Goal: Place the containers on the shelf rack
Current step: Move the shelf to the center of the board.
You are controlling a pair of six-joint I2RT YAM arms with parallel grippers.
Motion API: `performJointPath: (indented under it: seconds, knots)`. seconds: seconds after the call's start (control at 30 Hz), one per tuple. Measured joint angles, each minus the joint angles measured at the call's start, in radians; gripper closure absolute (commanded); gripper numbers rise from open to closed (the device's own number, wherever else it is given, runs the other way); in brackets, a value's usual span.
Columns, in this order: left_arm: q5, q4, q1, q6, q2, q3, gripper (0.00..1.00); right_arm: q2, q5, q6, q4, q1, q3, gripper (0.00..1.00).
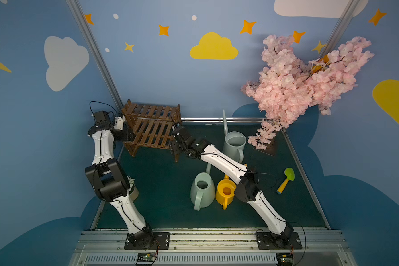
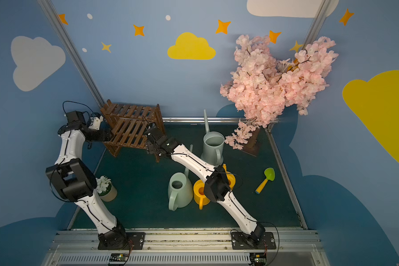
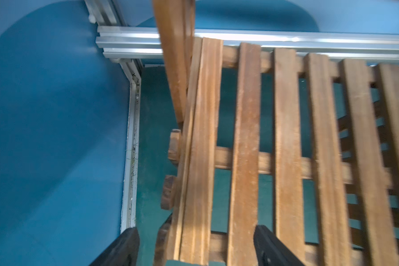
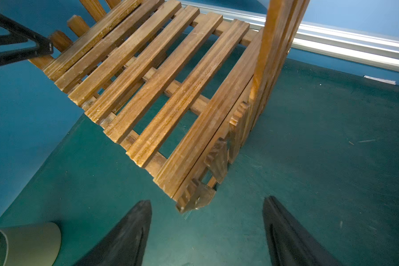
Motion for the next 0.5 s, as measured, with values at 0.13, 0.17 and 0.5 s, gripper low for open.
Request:
performJointPath:
  seconds: [0.13, 0.17, 0.5]
  knots:
    - [-0.012, -0.002, 0.002, 0.000, 0.046, 0.029, 0.20, 0.000, 0.000, 0.002, 0.000, 0.000, 0.000, 0.22]
    - [-0.012, -0.005, 0.002, 0.000, 0.057, 0.036, 0.22, 0.000, 0.000, 0.002, 0.000, 0.000, 0.000, 0.22]
    - [0.024, -0.027, 0.003, 0.026, 0.106, 0.056, 0.31, 0.000, 0.001, 0.003, 0.000, 0.000, 0.000, 0.22]
